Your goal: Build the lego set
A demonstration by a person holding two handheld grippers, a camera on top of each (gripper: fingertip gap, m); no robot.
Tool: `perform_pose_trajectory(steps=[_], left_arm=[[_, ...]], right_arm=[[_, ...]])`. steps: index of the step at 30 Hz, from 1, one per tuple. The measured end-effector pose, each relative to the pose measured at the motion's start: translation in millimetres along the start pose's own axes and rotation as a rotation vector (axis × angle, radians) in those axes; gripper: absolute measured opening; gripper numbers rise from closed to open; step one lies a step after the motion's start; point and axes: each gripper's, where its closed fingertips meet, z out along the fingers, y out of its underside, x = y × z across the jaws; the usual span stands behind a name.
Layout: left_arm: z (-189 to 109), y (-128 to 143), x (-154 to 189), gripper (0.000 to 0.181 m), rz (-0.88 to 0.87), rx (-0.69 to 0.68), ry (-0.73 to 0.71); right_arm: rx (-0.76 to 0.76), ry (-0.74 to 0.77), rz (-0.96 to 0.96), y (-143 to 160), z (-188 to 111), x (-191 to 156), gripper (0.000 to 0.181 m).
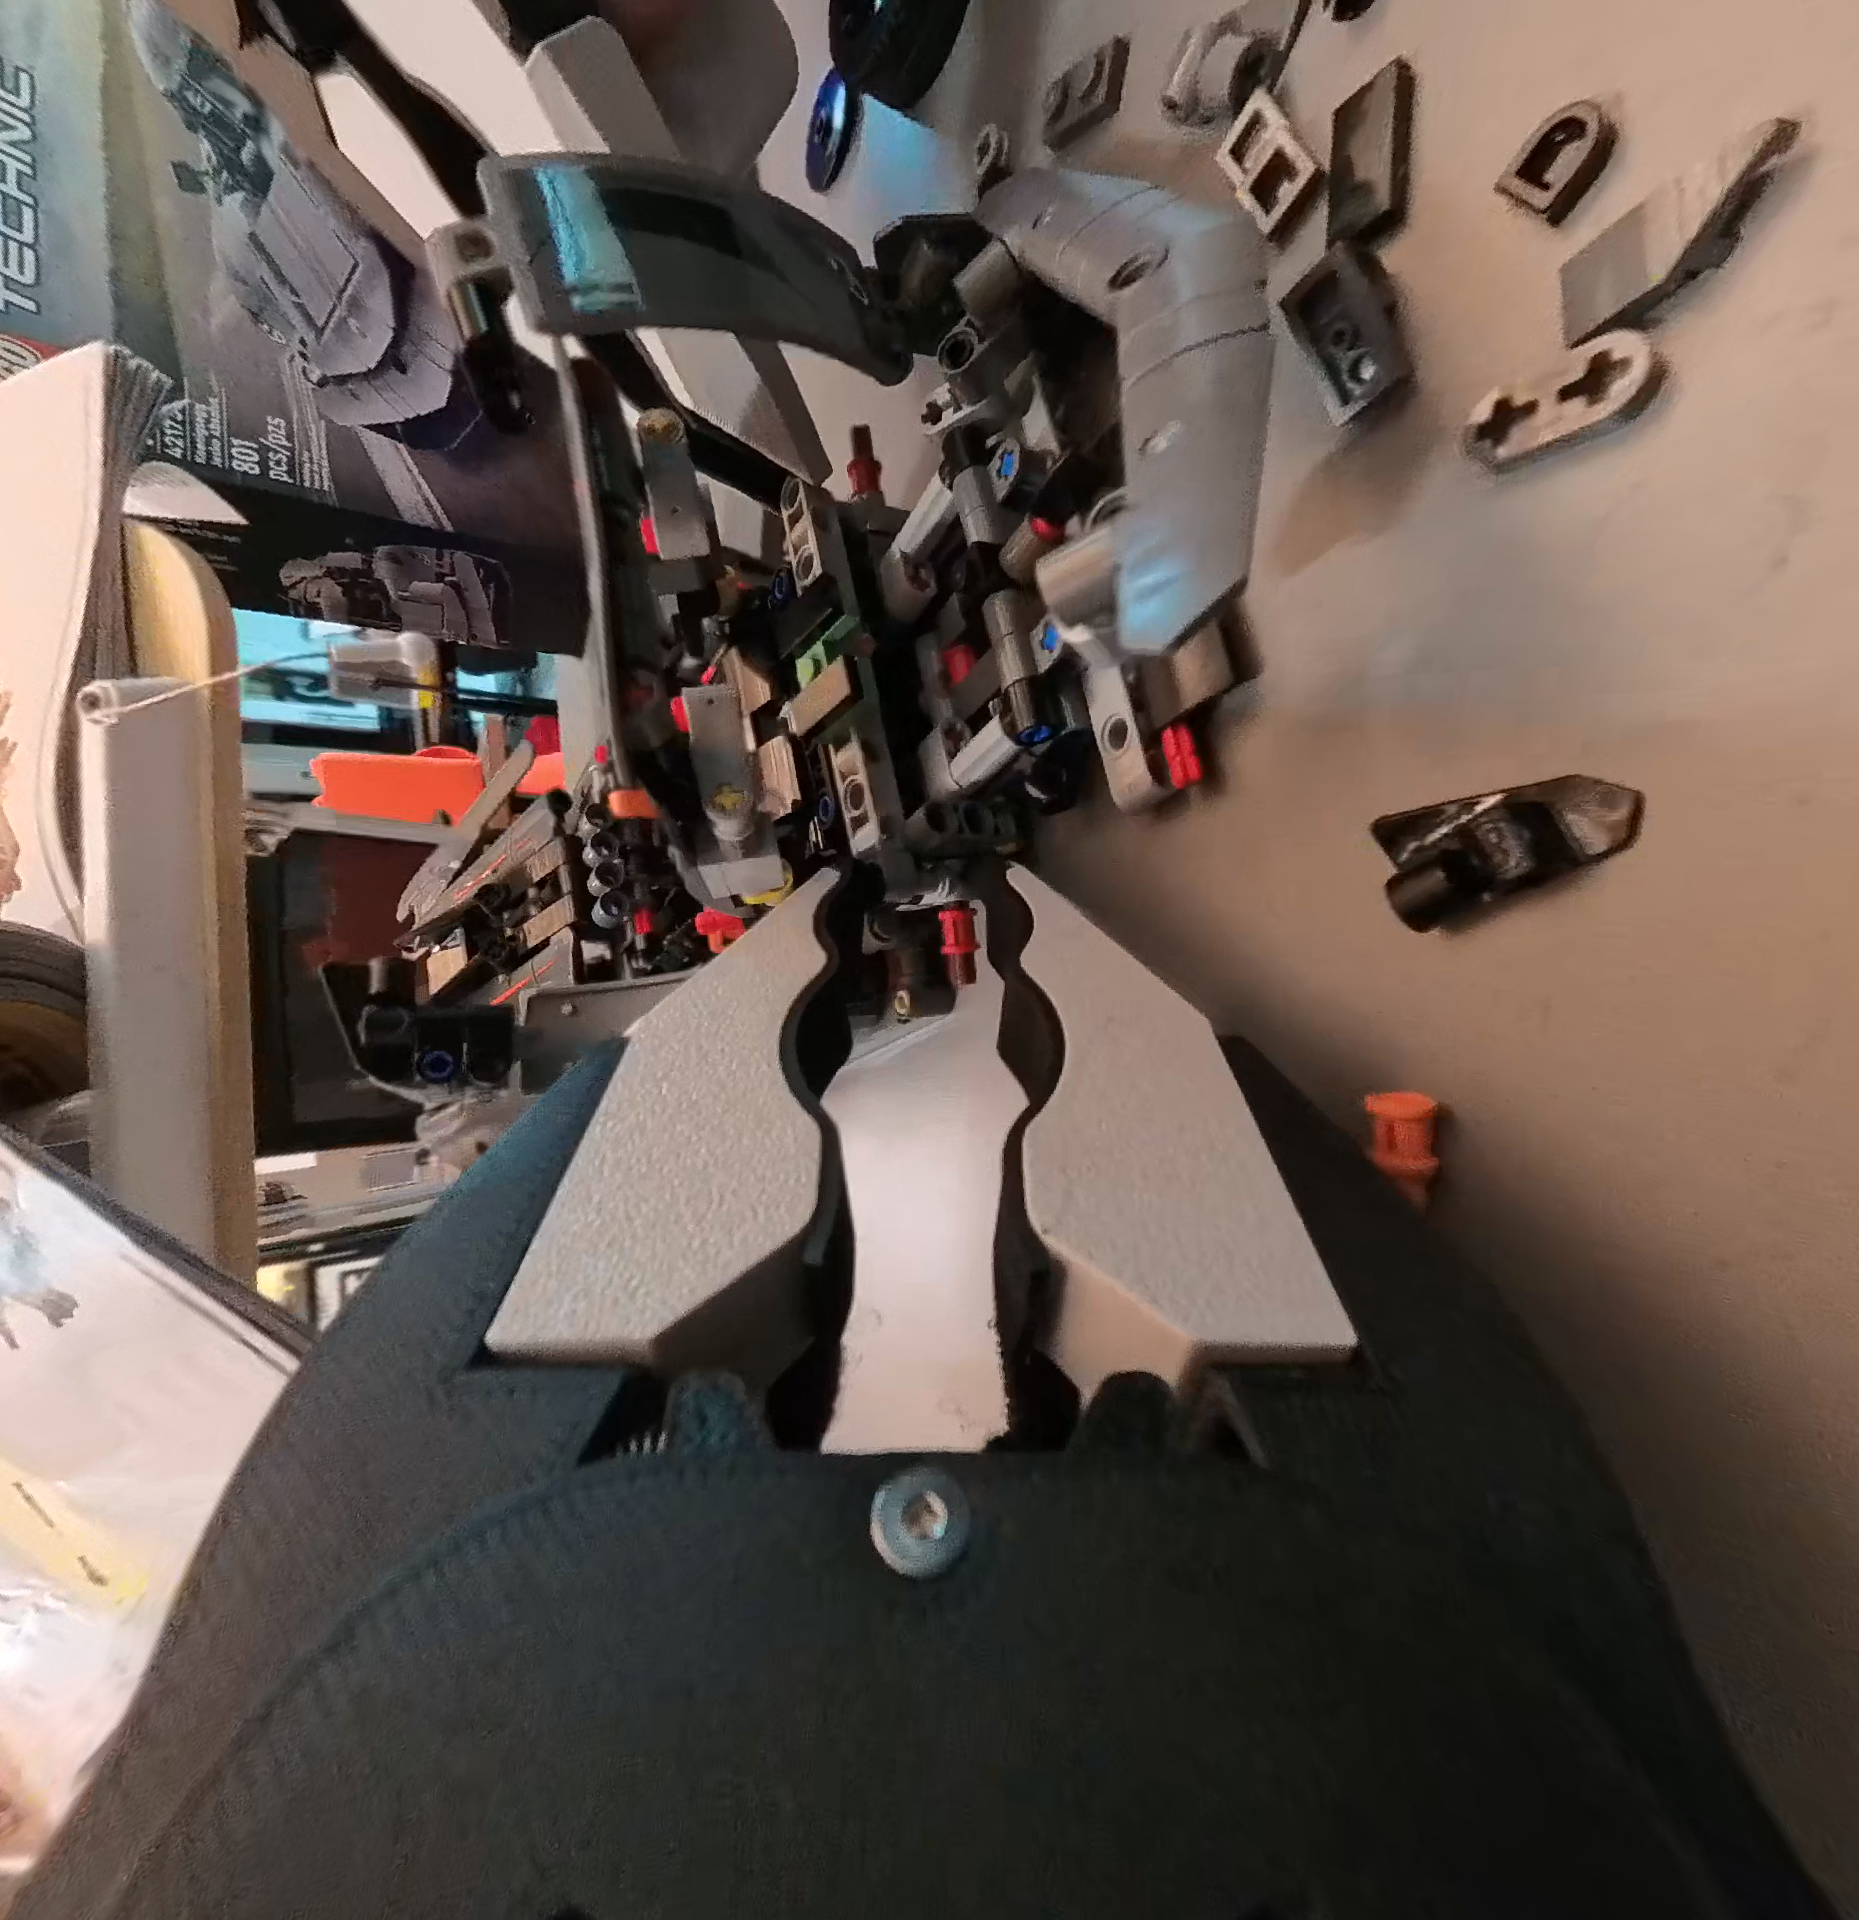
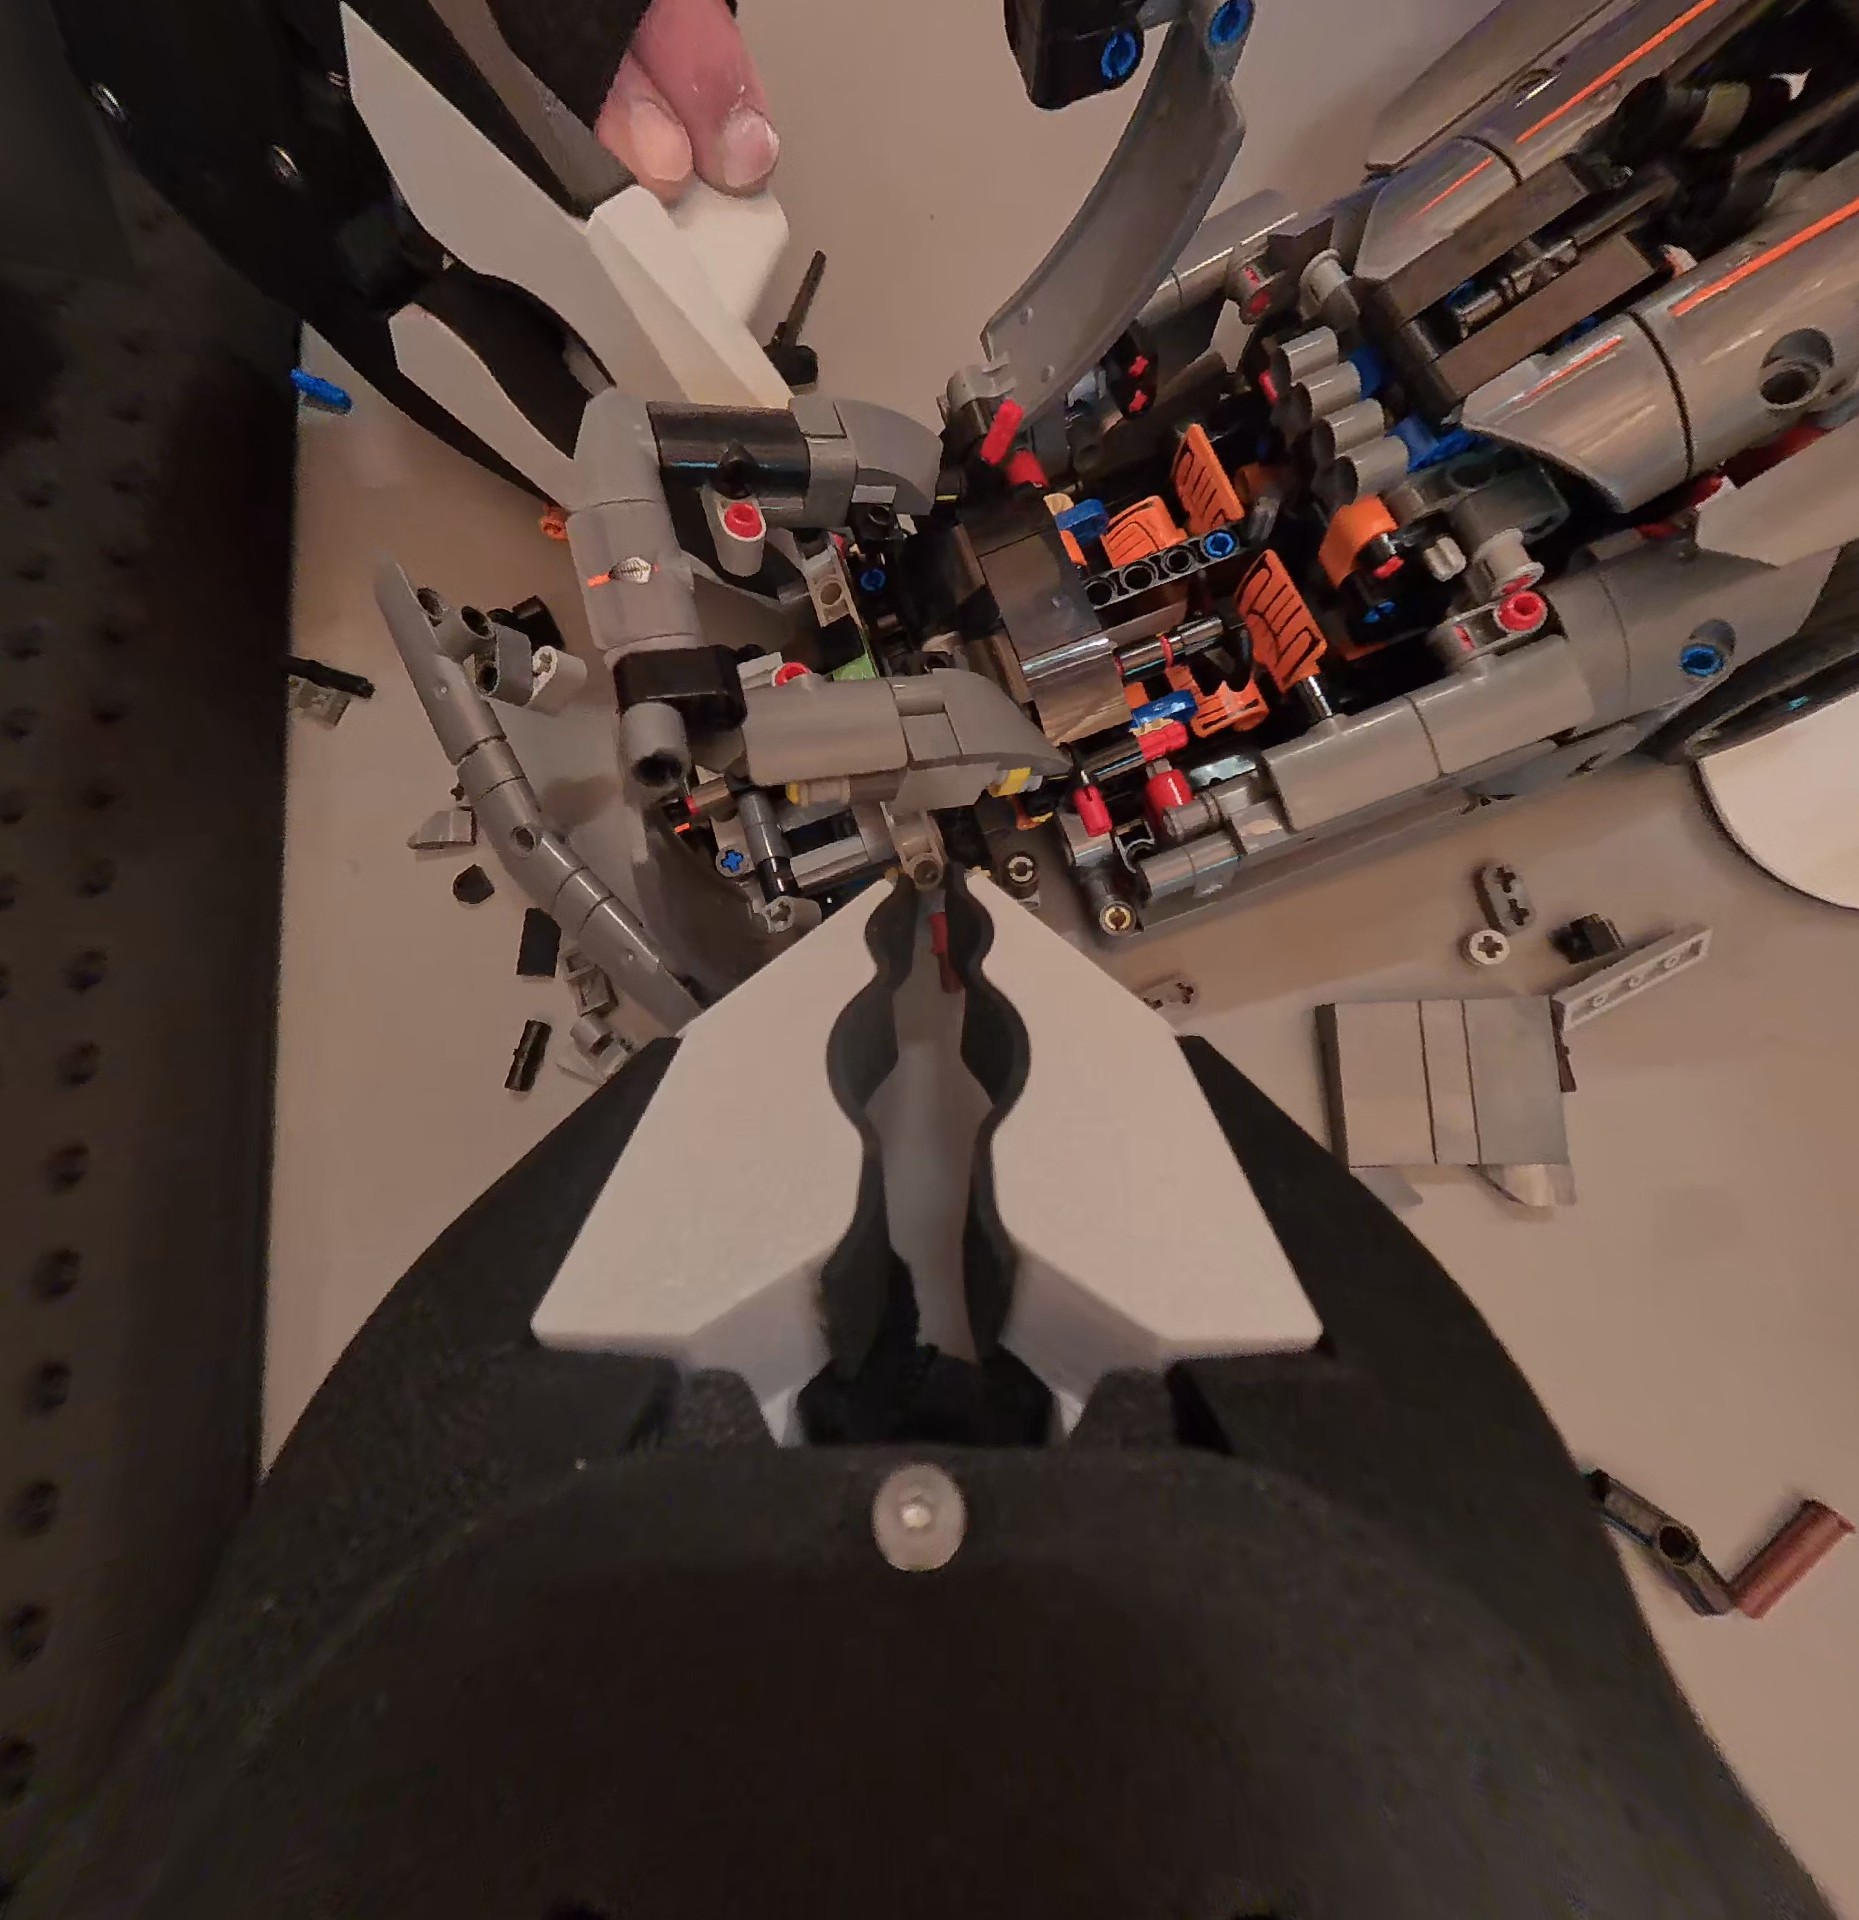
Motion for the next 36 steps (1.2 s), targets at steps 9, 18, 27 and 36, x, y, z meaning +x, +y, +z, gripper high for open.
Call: perform_pose_trajectory(steps=[9, 18, 27, 36], left_arm=[[1.1, -1.6, -0.6, 0.019, -0.088, 0.045, 0.044], [1.6, -1.7, -1.0, 0.018, -0.105, 0.055, 0.047], [2.5, -1.2, -1.3, 0.019, -0.100, 0.047, 0.104], [5.3, 0.4, -1.7, 0.018, -0.151, 0.057, 0.235]], right_arm=[[-0.023, -0.033, 0.051, 0.9, 0.8, 1.0, 0.003], [-0.038, -0.062, 0.095, 1.6, 1.7, 2.0, 0.004], [-0.057, -0.076, 0.120, 2.8, 3.0, 3.2, 0.004], [-0.122, -0.147, 0.171, 3.6, 4.5, 6.1, 0.004]])
